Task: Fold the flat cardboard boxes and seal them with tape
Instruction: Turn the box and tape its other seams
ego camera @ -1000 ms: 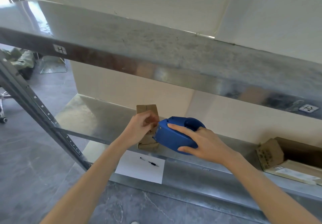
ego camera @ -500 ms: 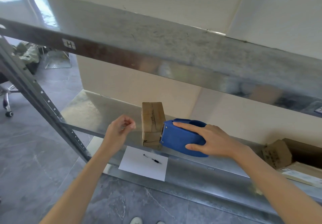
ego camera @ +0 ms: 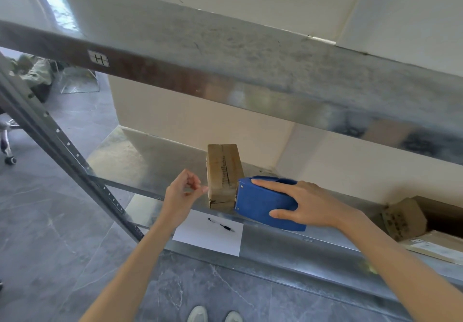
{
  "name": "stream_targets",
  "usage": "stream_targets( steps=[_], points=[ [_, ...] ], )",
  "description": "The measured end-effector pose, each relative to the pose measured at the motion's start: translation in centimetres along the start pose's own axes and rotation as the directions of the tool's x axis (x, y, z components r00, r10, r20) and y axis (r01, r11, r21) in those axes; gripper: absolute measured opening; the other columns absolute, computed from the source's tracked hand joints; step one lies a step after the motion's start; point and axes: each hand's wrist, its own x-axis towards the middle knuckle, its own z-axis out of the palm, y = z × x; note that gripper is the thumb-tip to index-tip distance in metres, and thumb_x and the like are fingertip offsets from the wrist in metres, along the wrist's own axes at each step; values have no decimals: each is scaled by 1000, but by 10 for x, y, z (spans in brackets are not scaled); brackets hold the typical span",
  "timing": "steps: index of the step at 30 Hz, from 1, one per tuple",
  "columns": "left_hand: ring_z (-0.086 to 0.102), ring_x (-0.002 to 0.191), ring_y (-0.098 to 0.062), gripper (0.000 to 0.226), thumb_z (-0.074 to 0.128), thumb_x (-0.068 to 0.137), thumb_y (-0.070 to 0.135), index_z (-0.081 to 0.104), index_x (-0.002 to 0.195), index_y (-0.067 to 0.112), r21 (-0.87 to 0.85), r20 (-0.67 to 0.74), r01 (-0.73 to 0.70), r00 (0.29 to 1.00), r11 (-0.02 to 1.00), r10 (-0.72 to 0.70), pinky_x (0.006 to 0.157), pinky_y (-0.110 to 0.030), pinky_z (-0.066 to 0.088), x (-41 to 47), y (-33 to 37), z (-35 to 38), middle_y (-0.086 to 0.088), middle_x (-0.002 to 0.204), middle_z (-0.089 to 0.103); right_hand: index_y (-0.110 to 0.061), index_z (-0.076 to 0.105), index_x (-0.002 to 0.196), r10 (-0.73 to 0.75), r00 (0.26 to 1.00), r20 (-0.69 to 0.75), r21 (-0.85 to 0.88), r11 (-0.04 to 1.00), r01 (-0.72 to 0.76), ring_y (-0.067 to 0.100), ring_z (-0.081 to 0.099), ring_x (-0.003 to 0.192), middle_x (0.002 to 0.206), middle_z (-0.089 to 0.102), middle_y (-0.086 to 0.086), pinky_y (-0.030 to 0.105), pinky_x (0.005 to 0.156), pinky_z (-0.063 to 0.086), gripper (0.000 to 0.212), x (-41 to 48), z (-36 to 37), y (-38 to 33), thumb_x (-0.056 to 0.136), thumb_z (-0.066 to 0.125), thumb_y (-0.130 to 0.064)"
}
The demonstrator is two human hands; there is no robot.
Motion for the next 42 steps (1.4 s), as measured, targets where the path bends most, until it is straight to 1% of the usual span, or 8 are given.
stream_targets(
  steps=[4,11,14,23,29,33,37,42],
  points=[
    [53,74,-6,23,74,83,1,53,93,4,-68,6,-1,1000,998,1,66,-17,48,2,-4,8,-5,80,57,-74,6,139,27,999,20,-7,1000,-27,-8,48,69,79,44,-53,16,58,35,70,1,1,0,93,55,-54],
    [53,80,-22,60,65,93,8,44,135,46,45,201,-219,958,975,205,82,-22,49,15,-14,2,-10,83,51,-75,6,138,55,998,13,22,998,-55,-1,49,64,74,54,-33,17,59,36,70,4,5,8,93,56,-54],
    [50,82,-25,43,60,96,14,55,131,39,81,276,-256,934,963,225,86,-36,49,22,-21,0,-2,87,47,-76,6,138,69,998,-6,42,997,-69,6,45,59,75,56,-18,19,63,41,70,4,6,10,93,55,-53],
    [49,83,-15,32,67,91,22,61,114,43,69,276,-304,921,950,274,81,-30,46,35,-32,4,8,100,53,-77,2,136,94,995,-30,29,995,-93,6,47,63,81,59,-17,19,63,38,71,3,9,15,93,54,-55],
    [33,124,-16,27,69,80,51,69,104,40,198,258,-415,896,888,361,105,-35,30,51,-28,3,18,131,39,-76,3,137,112,993,-38,2,994,-112,3,49,60,64,52,-17,17,56,37,71,5,9,19,93,54,-56],
    [22,149,-11,16,73,82,27,72,98,30,88,370,-441,847,893,381,121,-46,17,67,-24,-3,20,141,49,-76,4,137,111,993,-35,16,994,-111,6,50,60,68,55,-18,18,56,36,71,7,10,23,92,54,-55],
    [36,143,-19,34,69,84,-1,72,96,31,67,352,-457,843,887,407,113,-53,35,75,-17,-6,16,128,59,-77,4,136,112,993,-27,34,993,-111,9,49,58,70,57,-14,19,57,39,71,9,10,25,92,55,-55],
    [29,145,-10,35,79,80,7,70,96,37,99,411,-464,825,880,388,116,-41,30,74,-17,-9,20,133,56,-77,5,136,106,994,-13,20,994,-106,7,49,60,72,56,-23,20,59,41,71,11,8,25,93,56,-54]
  ],
)
